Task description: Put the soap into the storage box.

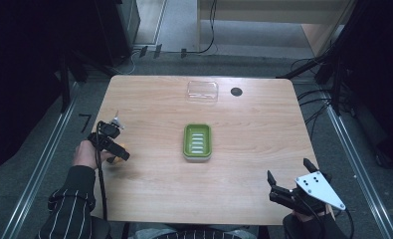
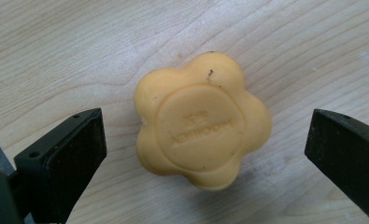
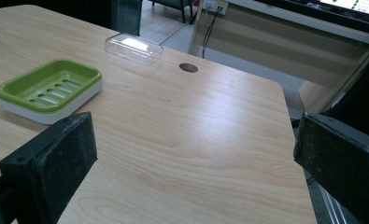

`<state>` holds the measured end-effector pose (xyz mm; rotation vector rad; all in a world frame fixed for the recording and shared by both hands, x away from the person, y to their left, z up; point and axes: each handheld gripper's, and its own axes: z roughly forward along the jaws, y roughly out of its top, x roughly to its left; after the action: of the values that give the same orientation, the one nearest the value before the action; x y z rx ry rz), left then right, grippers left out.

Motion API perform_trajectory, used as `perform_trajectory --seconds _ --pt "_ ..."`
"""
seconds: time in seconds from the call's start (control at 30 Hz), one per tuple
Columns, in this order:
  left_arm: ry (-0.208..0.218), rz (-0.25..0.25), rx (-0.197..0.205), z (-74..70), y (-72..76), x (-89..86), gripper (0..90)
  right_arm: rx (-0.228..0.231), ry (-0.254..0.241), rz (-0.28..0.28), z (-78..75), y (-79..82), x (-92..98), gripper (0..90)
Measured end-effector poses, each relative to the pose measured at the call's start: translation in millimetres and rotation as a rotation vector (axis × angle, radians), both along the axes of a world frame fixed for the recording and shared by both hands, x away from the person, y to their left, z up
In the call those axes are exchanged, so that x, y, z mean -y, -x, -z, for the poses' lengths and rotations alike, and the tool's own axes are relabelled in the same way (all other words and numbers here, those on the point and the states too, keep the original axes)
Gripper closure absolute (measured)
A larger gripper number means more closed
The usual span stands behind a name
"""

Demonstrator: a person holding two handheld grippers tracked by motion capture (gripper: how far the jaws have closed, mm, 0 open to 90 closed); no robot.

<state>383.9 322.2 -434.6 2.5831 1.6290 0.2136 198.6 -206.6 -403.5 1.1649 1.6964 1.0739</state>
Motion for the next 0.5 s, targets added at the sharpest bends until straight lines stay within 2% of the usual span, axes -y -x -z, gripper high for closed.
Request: perform_trajectory --seconds 0.2,0.4,0.43,0.5 --pt "0.001 0.003 -0.009 4.2 -2.3 0.4 1.1 -0.001 -0.001 -0.001 0.0 -0.1 0.1 0.0" --pt "0.002 -0.005 -0.007 6.7 -2.5 -3.2 9.3 -0.002 -0.002 -0.001 0.0 0.1 0.3 0.0" --pt "0.002 -0.006 -0.011 6.7 -2.6 -3.6 13.3 -0.001 0.0 -0.002 0.0 0.0 0.2 0.0" --pt "-0.005 0.001 -0.011 8.2 -2.3 -3.1 13.9 -0.002 0.0 -0.001 0.1 -0.1 0.0 0.0"
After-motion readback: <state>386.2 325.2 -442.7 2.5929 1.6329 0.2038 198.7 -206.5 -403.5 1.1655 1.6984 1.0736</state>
